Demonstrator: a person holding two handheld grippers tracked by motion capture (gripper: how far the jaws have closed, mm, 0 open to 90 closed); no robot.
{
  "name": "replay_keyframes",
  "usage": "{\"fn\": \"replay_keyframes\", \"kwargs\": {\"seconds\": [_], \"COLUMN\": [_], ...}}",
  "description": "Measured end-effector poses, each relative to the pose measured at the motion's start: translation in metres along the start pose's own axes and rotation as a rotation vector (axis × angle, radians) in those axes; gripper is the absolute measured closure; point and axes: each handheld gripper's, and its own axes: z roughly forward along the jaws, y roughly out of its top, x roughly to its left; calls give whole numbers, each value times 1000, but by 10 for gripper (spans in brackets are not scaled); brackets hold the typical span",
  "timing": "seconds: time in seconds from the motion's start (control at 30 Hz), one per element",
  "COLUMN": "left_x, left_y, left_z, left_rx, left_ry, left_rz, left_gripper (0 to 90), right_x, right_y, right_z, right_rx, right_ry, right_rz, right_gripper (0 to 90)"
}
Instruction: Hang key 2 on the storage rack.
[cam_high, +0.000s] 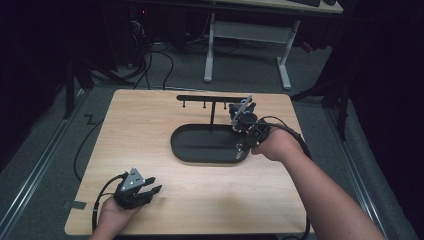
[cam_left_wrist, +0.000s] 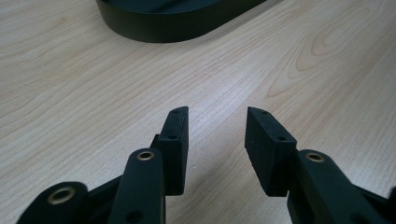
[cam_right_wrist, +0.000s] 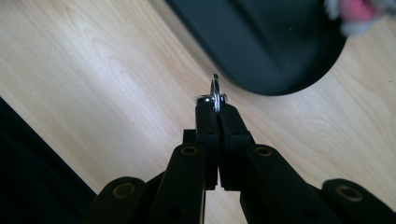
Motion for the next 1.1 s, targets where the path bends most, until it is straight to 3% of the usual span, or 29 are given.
{"fn": "replay_keyframes", "kwargs": {"seconds": [0.37,0.8,1.1], "left_x": [1,2,2], "left_y": [0,0,0], "left_z": [0,-1,-1], "left_rx": [-3,-3,-5], "left_ry": [-1,-2,-7], "left_rz": [-1,0,4], "left_gripper": [604,606,607], "right_x": [-12,-26,-38], "right_y": [30,72,90], "right_z": [-15,-19,-16], "right_rx": [-17,-12,-19], "right_ry": [-11,-20,-26], "right_rz": [16,14,64], "right_gripper": [894,894,894]}}
